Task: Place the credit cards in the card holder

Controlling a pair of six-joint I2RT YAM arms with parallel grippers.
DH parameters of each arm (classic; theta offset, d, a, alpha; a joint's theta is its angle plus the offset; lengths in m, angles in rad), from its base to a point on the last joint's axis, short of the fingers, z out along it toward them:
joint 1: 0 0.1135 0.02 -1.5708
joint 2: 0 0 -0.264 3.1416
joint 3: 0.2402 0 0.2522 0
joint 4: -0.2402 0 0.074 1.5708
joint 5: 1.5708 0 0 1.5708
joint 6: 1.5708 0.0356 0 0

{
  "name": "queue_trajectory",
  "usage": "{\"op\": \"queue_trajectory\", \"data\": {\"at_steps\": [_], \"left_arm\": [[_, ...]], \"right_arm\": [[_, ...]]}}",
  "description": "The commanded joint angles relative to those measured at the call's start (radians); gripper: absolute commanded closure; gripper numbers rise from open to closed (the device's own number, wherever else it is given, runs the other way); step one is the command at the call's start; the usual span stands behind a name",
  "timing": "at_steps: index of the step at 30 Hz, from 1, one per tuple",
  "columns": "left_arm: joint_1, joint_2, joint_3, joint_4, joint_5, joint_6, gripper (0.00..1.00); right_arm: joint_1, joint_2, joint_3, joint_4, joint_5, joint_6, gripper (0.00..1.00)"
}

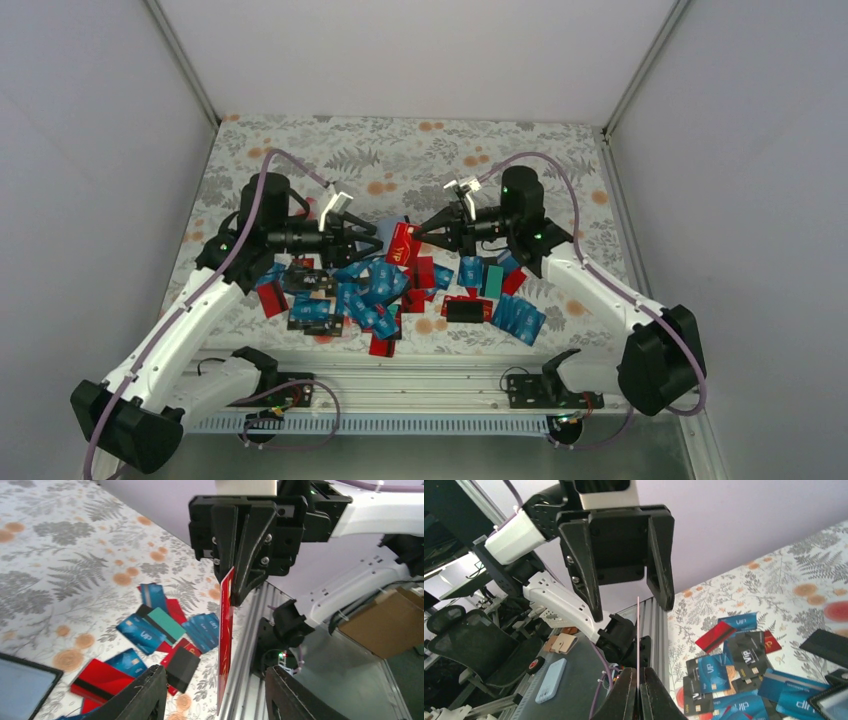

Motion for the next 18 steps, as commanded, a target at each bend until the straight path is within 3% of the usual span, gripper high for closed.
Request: {"op": "queue_trajectory", "data": {"at_steps": [1,18], "left_arm": [[0.003,-0.003,-0.013,0.074,0.14,0.008,0.53],[-0.016,0.023,-0.036,0.156,0.181,-0.035,0.82]], "right_arm": [[0.023,-0.028,0.049,0.025,-0.026,-0.043,0.96],[0.067,0.009,0.116,-0.014,-0.02,-0.064,0.96]]}}
